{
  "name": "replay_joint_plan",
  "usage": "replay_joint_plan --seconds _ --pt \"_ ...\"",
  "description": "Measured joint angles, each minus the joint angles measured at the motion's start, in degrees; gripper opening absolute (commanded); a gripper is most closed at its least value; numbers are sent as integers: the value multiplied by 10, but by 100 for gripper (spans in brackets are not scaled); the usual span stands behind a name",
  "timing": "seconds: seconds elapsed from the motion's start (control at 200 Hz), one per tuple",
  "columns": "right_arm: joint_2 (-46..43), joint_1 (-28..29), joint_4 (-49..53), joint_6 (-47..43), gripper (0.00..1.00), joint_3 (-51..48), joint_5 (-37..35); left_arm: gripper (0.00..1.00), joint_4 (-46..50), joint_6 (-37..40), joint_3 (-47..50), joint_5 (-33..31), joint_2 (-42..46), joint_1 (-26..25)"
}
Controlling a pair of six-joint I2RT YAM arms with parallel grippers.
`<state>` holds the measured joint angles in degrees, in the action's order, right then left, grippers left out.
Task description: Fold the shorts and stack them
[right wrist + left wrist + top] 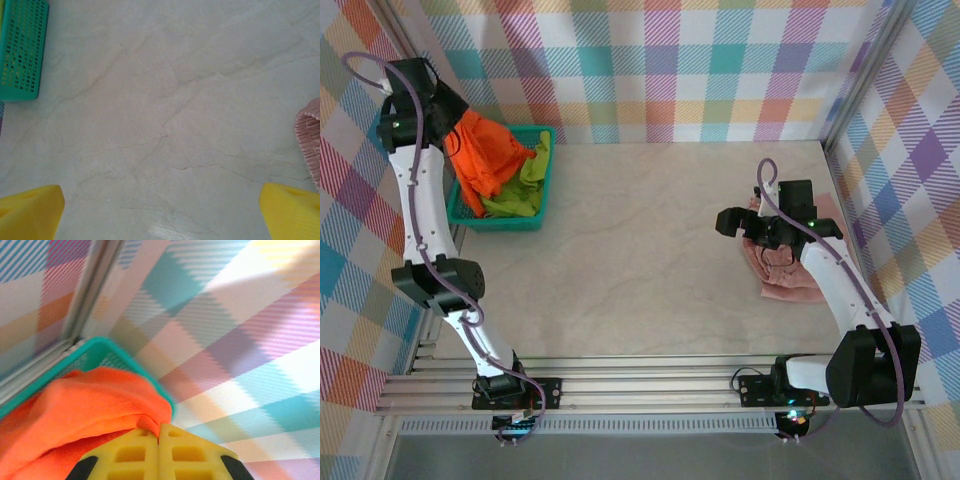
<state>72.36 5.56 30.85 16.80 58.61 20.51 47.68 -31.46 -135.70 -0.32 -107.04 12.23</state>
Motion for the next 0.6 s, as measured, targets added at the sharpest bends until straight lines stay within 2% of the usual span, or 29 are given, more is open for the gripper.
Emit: replay_joint_plan --seconds 0.145,0.365,0.6 --pt "-12 0 -17 13 100 -8 10 0 -52 -52 -31 38 28 -26" --pt "-44 0 -31 25 99 -9 22 0 -105 -72 -136 66 33 -130" --pt "-75 0 -56 40 100 -18 43 0 -147 -80 -151 74 55 -233"
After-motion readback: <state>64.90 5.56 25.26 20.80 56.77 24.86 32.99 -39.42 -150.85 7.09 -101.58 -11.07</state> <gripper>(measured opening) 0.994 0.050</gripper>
